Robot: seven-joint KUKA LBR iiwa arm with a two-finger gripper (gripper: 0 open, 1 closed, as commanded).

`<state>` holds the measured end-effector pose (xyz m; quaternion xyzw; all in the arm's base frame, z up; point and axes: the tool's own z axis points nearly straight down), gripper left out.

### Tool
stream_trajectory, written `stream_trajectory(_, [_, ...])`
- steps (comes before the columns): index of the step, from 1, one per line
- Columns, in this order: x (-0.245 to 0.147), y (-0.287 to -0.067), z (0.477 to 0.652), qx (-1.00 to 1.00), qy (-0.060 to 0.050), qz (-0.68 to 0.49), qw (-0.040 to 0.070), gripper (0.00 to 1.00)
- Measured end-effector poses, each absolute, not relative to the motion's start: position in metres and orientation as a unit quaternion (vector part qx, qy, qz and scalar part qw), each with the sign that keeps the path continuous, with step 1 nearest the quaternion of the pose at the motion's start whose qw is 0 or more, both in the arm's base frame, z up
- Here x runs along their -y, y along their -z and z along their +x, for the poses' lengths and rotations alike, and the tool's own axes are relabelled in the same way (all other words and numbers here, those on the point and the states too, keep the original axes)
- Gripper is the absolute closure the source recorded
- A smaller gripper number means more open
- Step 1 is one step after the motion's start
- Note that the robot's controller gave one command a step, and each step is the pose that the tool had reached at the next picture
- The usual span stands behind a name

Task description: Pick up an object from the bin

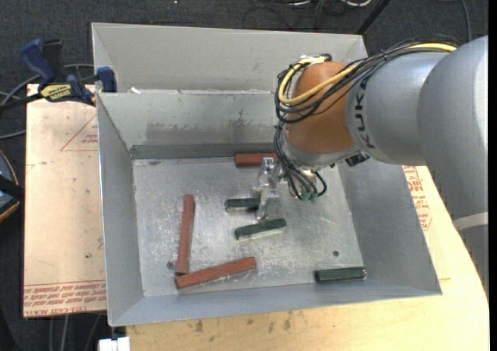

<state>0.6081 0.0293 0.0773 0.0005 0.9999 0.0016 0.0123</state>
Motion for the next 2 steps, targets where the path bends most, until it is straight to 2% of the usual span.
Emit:
stream_trajectory(1, [-0.029,-0.077,0.608,-1.000,-0.002,0.001,0.012,1.00])
stream_trajectory(2, [-0.024,-0.243,0.604,-1.000,-0.001,0.008,0.006,1.00])
